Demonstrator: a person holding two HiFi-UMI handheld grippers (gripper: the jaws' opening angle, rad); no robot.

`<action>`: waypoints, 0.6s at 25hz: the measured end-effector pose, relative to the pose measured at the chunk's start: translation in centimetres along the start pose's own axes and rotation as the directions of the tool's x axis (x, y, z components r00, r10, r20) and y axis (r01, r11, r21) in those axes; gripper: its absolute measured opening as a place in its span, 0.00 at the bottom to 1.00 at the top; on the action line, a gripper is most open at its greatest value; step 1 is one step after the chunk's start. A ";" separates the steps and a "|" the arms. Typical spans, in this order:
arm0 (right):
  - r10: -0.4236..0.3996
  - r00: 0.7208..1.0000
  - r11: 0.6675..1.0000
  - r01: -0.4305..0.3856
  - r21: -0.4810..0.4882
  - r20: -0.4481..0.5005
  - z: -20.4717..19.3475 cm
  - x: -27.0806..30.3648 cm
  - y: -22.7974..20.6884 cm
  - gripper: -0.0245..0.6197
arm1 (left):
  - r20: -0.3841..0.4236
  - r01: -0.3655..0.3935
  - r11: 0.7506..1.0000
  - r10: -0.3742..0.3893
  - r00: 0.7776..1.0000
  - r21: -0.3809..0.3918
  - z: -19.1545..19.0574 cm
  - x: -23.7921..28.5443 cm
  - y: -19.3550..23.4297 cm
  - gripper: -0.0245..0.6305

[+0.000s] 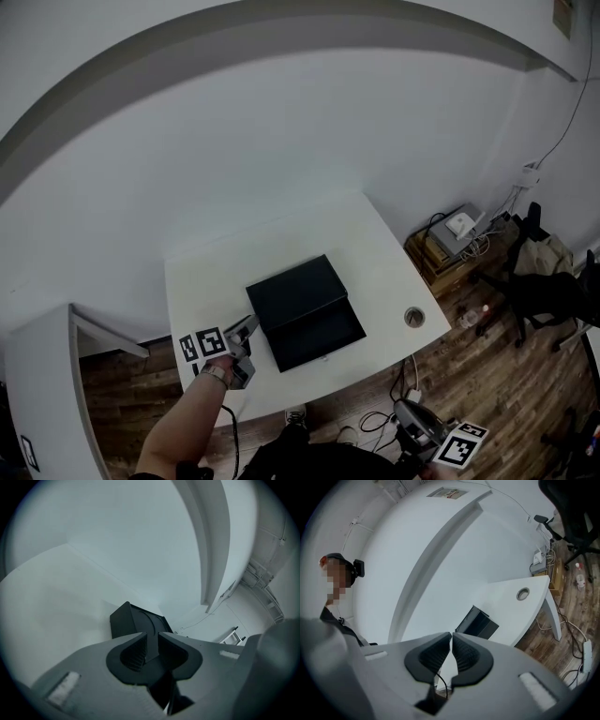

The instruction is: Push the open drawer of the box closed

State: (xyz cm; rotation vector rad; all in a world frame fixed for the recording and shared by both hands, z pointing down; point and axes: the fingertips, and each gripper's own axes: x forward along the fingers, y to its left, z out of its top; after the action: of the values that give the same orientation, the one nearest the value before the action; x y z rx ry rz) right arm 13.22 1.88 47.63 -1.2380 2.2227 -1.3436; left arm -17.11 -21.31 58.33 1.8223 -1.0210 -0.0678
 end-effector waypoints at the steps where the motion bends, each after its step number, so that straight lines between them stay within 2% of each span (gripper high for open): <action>1: -0.007 1.000 1.000 0.007 0.003 0.004 -0.1 0.1 -0.1 0.07 | -0.012 -0.007 1.000 0.007 1.000 -0.003 0.2 0.4 0.4 0.15; 7: -0.034 0.999 0.999 0.034 0.011 0.020 -0.4 0.6 0.2 0.07 | -0.069 -0.032 0.999 0.029 0.997 -0.036 0.8 2.0 2.2 0.14; 10: -0.042 0.999 0.999 0.042 0.013 0.022 -0.7 0.8 0.2 0.07 | -0.084 -0.027 0.997 0.020 0.996 -0.074 0.7 2.0 2.7 0.05; 15: -0.042 0.999 0.999 0.042 0.009 0.018 -0.9 1.5 0.5 0.07 | -0.088 -0.012 0.994 0.002 0.996 -0.111 0.7 2.0 2.7 0.06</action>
State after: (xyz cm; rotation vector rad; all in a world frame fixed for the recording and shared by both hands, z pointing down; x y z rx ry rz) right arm 11.53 1.33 48.02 -1.2949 2.1880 -1.3508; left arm -17.80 -23.50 60.85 1.7051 -0.9433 -0.0392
